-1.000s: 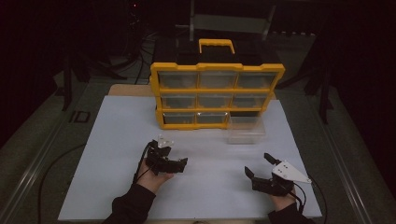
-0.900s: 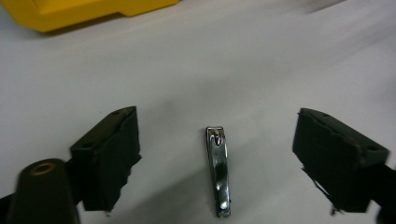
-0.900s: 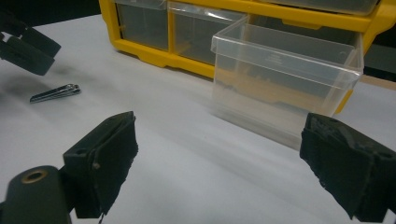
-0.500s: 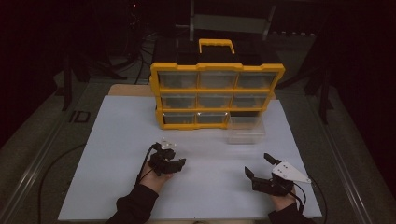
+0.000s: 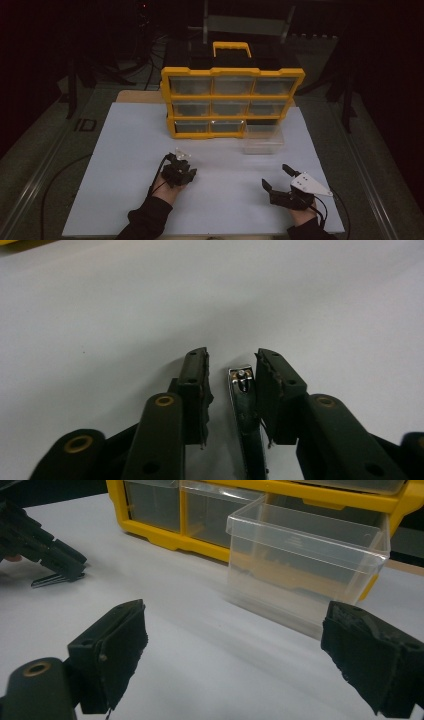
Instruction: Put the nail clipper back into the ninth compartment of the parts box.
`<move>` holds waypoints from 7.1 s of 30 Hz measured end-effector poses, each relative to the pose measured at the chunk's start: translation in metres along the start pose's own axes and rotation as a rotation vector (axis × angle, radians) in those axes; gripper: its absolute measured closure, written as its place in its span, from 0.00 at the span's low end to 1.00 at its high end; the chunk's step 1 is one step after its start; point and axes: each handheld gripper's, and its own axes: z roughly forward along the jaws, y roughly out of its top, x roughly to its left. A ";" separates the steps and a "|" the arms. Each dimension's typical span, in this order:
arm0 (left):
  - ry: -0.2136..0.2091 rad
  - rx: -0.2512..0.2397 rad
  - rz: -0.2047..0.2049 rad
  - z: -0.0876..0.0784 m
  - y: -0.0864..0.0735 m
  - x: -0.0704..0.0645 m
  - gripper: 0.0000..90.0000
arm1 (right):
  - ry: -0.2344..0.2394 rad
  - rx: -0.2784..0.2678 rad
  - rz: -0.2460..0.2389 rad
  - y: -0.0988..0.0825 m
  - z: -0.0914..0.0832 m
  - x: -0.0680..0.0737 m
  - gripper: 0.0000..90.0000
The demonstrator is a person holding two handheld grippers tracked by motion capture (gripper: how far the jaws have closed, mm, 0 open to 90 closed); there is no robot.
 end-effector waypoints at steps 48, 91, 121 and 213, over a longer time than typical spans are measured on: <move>-0.345 0.110 0.375 -0.033 0.044 0.020 0.89 | 0.003 0.000 -0.001 0.000 0.001 0.001 0.12; -0.587 -0.146 0.544 -0.069 0.135 -0.020 0.89 | 0.005 -0.007 0.008 0.000 0.001 0.001 0.12; -0.589 -0.285 0.558 -0.082 0.197 -0.050 0.89 | 0.011 -0.012 -0.003 0.001 0.000 0.001 0.12; -0.480 -0.093 0.475 0.015 0.208 -0.085 0.00 | 0.006 -0.031 0.016 0.003 -0.003 -0.003 0.12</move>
